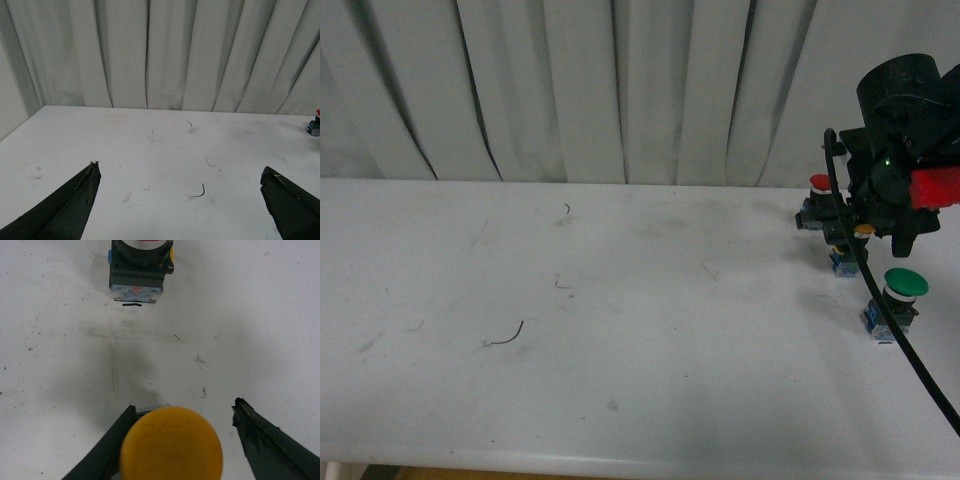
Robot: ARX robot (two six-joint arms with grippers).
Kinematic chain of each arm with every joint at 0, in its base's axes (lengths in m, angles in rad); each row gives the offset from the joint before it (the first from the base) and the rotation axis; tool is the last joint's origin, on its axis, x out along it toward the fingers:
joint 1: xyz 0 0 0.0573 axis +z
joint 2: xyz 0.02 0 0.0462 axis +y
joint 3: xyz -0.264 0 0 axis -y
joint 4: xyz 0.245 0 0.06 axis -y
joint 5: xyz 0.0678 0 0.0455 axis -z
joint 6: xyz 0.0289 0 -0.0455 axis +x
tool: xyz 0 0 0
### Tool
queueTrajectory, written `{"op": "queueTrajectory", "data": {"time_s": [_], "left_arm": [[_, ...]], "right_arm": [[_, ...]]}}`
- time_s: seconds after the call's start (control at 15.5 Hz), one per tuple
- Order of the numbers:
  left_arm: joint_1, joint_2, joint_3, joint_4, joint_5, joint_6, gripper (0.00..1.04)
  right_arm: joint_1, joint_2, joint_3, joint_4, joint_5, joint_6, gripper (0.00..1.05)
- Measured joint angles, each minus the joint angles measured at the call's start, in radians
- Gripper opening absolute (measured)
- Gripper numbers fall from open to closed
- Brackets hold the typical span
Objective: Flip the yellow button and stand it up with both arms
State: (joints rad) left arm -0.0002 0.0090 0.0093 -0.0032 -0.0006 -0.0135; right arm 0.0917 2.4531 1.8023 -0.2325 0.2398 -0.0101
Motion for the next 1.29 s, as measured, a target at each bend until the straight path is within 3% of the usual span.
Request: {"op": "queueTrajectory", "data": {"time_s": [0.06, 0.13, 0.52, 0.64, 1.1, 1.29], "left_arm": [[0.000, 0.000, 0.000, 0.000, 0.000, 0.000, 0.98], [0.000, 0.000, 0.000, 0.000, 0.000, 0.000, 0.98], [0.000, 0.000, 0.000, 0.000, 0.000, 0.000, 0.98], [0.000, 0.000, 0.000, 0.000, 0.000, 0.000, 0.98], [0.000, 0.000, 0.000, 0.000, 0.000, 0.000, 0.98], [0.000, 0.000, 0.000, 0.000, 0.000, 0.000, 0.98]], "right_arm": [[0.000, 0.000, 0.000, 0.002, -0.001, 0.000, 0.87], [0.000, 0.000, 0.000, 0.006, -0.006, -0.001, 0.97], [-0.001, -0.060, -0.048, 0.052, -0.074, 0.019, 0.98], [-0.003, -0.177, -0.145, 0.145, -0.139, 0.037, 0.98], [-0.016, -0.360, -0.324, 0.330, -0.202, 0.049, 0.98], [-0.034, -0.592, -0.536, 0.521, -0.268, 0.074, 0.98]]}}
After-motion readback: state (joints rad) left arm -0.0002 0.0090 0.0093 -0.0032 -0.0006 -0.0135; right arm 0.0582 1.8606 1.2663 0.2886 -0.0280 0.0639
